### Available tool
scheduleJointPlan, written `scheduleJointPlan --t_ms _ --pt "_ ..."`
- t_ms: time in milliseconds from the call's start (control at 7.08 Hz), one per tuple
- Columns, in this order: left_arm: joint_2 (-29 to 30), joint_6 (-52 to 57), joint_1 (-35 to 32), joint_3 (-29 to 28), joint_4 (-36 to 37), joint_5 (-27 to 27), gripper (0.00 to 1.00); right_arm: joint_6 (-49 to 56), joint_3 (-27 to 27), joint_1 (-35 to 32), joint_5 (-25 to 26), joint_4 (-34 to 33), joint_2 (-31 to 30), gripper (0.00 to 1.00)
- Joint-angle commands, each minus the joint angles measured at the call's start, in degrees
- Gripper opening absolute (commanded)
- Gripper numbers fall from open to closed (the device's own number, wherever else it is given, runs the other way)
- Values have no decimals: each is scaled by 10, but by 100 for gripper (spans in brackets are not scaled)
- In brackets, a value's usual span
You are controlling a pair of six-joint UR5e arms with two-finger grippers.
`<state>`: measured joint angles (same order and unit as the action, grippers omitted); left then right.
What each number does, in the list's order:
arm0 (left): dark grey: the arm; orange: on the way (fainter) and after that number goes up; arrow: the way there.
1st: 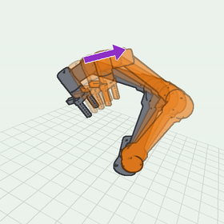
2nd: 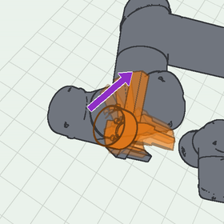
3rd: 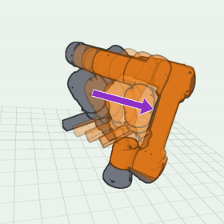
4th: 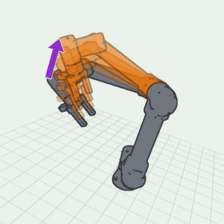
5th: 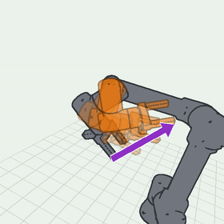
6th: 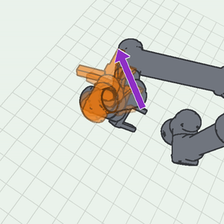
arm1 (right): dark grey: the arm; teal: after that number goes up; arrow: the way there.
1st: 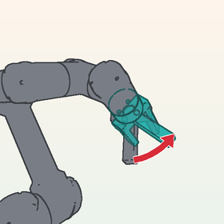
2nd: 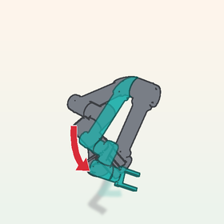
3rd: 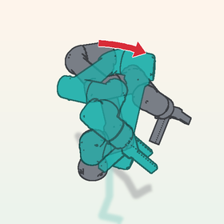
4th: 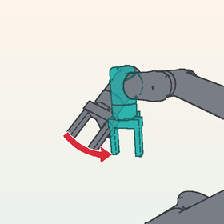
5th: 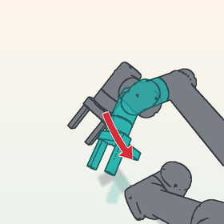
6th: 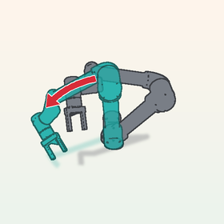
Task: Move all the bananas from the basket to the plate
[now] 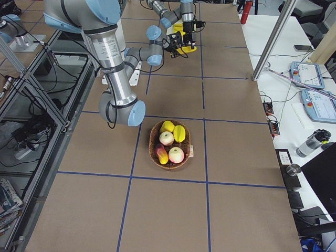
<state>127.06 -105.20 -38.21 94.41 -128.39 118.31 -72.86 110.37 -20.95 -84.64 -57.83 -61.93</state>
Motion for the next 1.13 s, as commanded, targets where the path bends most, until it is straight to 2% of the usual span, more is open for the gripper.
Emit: scheduleJointPlan --t_ms 0,141,283,424,565,707,848,989 --pt "0 -4 9 1 -1 1 83 0 0 2 2 0 0 2" --pt "0 -4 12 2 -2 1 53 1 0 3 2 0 0 2" --pt "-1 -4 11 9 -2 1 9 0 0 4 3 0 0 2" --pt "-1 -4 12 9 -3 1 0 0 0 13 12 -1 0 3" --pt "-1 -3 11 9 -3 1 0 0 0 20 23 0 -1 14" --pt "-2 0 11 9 -1 1 0 -12 10 26 23 -1 -1 83" --pt "-3 1 11 9 0 1 0 -16 21 27 20 -1 -2 100" --pt "-4 3 10 9 2 1 0 -16 43 26 19 -33 -3 100"
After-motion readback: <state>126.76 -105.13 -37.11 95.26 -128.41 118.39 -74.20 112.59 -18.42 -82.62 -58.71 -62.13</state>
